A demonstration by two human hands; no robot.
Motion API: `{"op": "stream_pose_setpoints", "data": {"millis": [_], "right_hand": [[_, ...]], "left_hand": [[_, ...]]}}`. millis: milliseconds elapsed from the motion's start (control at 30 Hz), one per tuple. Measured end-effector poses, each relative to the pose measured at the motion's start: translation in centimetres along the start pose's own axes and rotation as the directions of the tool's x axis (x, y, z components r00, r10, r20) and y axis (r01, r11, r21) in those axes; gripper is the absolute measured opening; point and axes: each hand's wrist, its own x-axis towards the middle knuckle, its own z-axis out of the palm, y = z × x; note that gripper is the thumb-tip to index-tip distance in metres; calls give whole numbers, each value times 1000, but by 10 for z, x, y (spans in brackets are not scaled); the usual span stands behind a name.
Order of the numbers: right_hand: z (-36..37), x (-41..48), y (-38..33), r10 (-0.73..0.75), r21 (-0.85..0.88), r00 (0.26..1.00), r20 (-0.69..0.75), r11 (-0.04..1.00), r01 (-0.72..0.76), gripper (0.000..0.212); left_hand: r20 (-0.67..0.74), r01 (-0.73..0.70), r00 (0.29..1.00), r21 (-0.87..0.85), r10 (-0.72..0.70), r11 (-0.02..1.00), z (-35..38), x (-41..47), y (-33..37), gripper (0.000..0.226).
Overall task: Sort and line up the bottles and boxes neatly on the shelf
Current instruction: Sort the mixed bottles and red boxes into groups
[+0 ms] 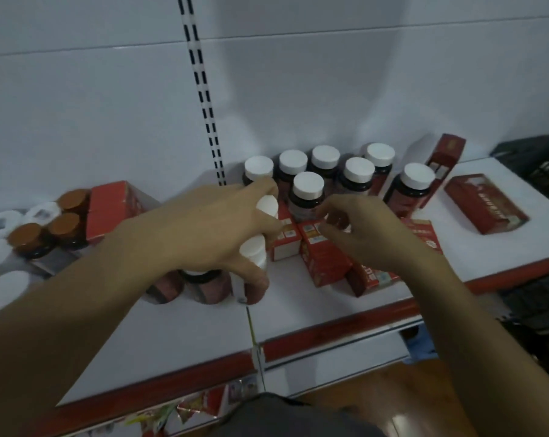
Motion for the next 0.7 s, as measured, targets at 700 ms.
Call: {"op": "stream_pose_setpoints", "data": {"millis": [700], "right_hand": [[47,-2,-6,166,-182,986,-22,969,-167,64]], "left_hand": [[225,76,974,-196,-30,978,26,6,-21,47]]}}
